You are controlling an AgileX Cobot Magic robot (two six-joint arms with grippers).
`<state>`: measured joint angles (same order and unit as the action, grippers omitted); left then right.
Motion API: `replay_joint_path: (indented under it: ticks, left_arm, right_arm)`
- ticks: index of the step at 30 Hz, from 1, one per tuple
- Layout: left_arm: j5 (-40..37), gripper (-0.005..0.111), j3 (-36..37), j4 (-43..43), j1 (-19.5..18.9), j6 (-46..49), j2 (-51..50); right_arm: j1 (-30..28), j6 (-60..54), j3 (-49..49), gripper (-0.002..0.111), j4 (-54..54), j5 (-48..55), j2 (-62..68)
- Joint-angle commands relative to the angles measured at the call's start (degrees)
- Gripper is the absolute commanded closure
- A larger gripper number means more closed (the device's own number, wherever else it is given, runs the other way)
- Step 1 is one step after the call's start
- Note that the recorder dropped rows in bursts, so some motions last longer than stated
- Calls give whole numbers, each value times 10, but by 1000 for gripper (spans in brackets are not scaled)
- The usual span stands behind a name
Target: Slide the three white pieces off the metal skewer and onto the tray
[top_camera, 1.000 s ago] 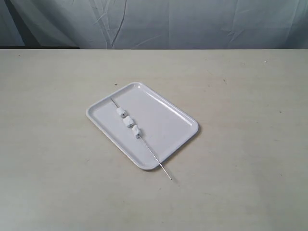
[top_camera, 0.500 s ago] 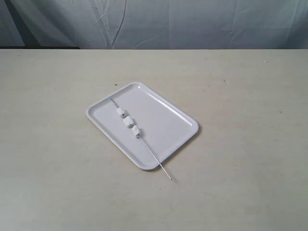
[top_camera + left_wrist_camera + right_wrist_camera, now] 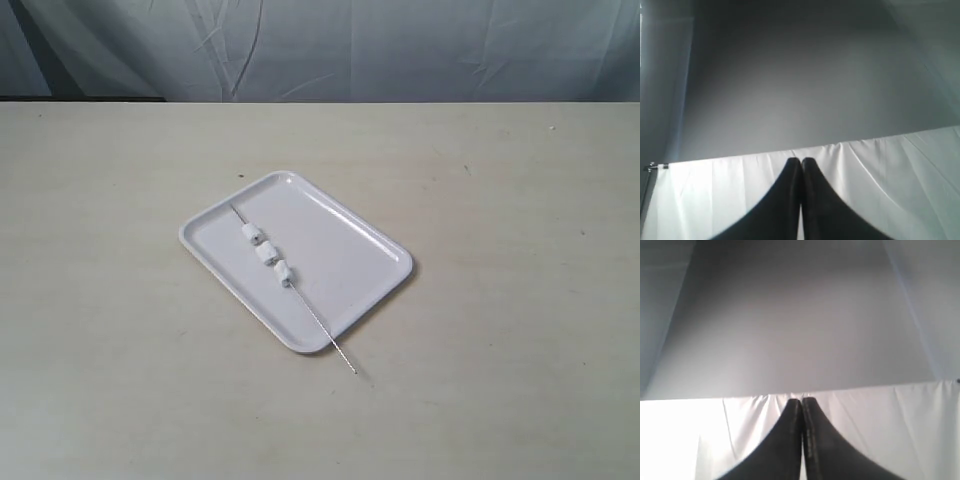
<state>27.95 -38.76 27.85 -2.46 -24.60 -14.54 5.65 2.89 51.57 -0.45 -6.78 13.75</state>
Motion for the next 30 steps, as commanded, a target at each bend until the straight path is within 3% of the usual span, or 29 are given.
replay_joint_path:
  ticks: [1,4,8,10,14,19,22,27,30]
  left_arm:
    - [-45,107,-118,188,15,-175,-139]
    - [-58,107,-191,389,34,-363,-233]
    - [-40,107,-244,721,55,-716,-341]
    - [-3,107,-240,721,57,-777,-382]
    - [109,107,-215,721,57,-795,-467]
    - [142,107,-146,721,67,-837,-562]
    - [96,107,-104,721,103,-829,-614]
    - [-44,107,-59,721,187,-703,-682]
    - [-145,107,-50,721,228,-692,-711]
  right_arm:
    - [36,6,168,108,34,240,161]
    - [54,-12,268,108,70,419,277]
    - [77,-65,335,108,128,566,401]
    - [84,-89,341,108,166,625,453]
    - [105,-155,330,108,226,744,556]
    - [155,-175,291,108,236,756,663]
    - [196,-179,266,108,236,741,723]
    - [267,-206,235,108,224,679,808]
    - [302,-209,235,108,211,661,857]
